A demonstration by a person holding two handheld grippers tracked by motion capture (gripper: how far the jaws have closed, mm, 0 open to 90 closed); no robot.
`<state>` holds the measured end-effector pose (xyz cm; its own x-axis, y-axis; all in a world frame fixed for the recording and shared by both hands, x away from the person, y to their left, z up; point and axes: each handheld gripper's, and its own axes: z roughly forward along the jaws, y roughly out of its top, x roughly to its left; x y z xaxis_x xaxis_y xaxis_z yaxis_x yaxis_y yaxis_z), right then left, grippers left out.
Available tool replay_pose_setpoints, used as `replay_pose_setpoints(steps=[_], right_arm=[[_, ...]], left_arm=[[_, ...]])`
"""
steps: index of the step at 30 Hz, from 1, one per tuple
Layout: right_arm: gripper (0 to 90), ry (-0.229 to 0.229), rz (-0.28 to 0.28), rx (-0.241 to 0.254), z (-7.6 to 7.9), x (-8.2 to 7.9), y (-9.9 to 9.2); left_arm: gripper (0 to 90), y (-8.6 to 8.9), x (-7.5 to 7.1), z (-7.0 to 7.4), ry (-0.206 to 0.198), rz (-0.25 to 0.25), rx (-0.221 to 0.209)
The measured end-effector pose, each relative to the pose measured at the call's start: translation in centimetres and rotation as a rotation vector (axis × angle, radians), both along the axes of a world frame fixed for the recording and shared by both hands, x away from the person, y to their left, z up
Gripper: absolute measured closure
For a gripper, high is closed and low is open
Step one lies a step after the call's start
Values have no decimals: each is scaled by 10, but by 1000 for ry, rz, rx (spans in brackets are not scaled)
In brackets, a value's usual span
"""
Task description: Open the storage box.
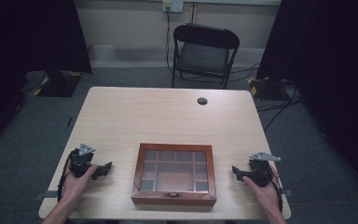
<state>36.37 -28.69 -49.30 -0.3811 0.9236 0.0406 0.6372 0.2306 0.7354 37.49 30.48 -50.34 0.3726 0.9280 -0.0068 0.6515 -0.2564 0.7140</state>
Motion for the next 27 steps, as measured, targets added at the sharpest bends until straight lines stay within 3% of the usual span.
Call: replay_pose_setpoints(steps=[6,9,14,19,20,23,26,27], right_arm=[[220,1,9,28,6,-2,0],[263,5,43,89,14,-5,2],[339,-6,115,121,27,-9,12],[438,-4,237,173,45,-17,33],[438,-4,237,173,45,-17,33],[492,-18,319,182,56,-21,52],[511,-21,358,184,59,-23,63],[520,-20,405,200,64,-26,73]], left_arm=[[0,0,0,0,0,-5,0],[0,0,0,0,-1,-4,0],[0,1,1,0,-4,-11,0],[0,1,2,0,-2,-24,-2],[0,1,2,0,-2,-24,-2],[0,1,2,0,-2,-25,-1],[0,1,2,0,-1,-24,-3],[0,1,2,0,-1,-26,-2]])
